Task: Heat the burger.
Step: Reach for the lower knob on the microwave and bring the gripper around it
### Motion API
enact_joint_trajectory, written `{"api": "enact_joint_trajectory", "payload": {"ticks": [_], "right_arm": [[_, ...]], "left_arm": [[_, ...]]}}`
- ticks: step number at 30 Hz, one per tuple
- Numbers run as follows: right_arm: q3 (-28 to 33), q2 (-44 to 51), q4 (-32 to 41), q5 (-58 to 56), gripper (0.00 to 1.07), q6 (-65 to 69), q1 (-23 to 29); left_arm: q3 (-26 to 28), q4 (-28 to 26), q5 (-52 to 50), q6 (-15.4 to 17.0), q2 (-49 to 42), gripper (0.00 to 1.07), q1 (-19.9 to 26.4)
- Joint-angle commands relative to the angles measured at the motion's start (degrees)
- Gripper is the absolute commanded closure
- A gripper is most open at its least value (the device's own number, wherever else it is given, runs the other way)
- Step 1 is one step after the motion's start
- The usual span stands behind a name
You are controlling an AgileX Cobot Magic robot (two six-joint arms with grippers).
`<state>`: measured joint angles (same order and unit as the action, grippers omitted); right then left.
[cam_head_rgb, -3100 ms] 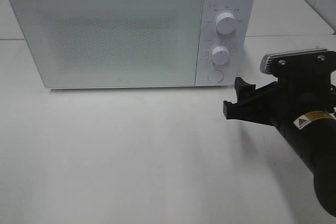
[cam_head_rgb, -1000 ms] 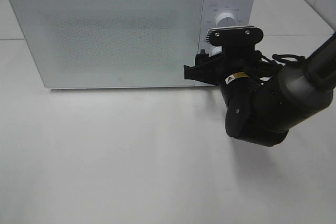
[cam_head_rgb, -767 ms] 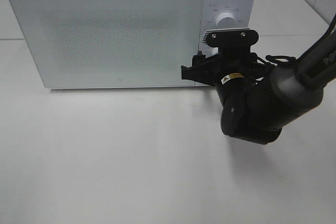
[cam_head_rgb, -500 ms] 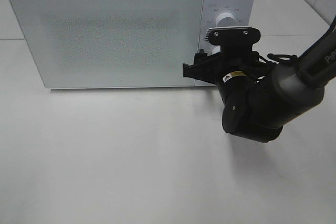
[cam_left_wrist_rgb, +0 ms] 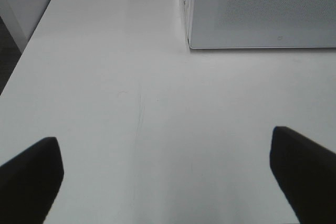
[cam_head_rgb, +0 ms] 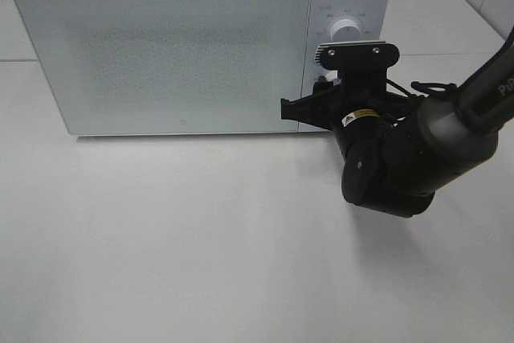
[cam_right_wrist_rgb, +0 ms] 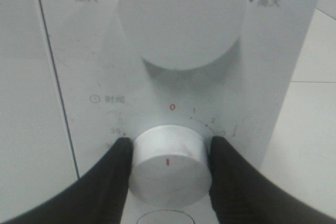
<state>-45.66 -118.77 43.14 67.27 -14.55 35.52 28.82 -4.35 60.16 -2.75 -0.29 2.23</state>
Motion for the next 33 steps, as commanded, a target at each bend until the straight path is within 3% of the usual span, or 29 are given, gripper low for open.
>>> {"api": "enact_joint_trajectory", "payload": {"ticks": [1, 2, 10, 17, 23, 33], "right_arm": [[-0.86, -0.17, -0.74, 0.97, 1.02, 0.17, -0.69], [-0.86, -0.17, -0.74, 0.97, 1.07, 0.17, -0.69], [-0.86, -0.17, -0.80, 1.09, 1.07, 0.46, -0.52], [-0.86, -0.17, -2.92, 1.72, 1.07, 9.40, -0.52], [-0.86, -0.17, -11.46, 0.92, 1.07, 29.62, -0.52], [-0.86, -0.17, -17.65, 0.97, 1.07, 57.58, -0.52]], "left_arm": [[-0.17, 0.17, -0.74, 0.40, -1.20, 0.06, 0.11], [-0.17, 0.17, -0.74, 0.40, -1.20, 0.06, 0.11], [-0.17, 0.17, -0.74, 0.40, -1.20, 0.06, 0.11], [-0.17, 0.17, -0.74, 0.40, -1.20, 0.06, 0.11], [-0.17, 0.17, -0.74, 0.40, -1.20, 0.06, 0.11], [-0.17, 0.17, -0.74, 0.40, -1.20, 0.06, 0.11]]}}
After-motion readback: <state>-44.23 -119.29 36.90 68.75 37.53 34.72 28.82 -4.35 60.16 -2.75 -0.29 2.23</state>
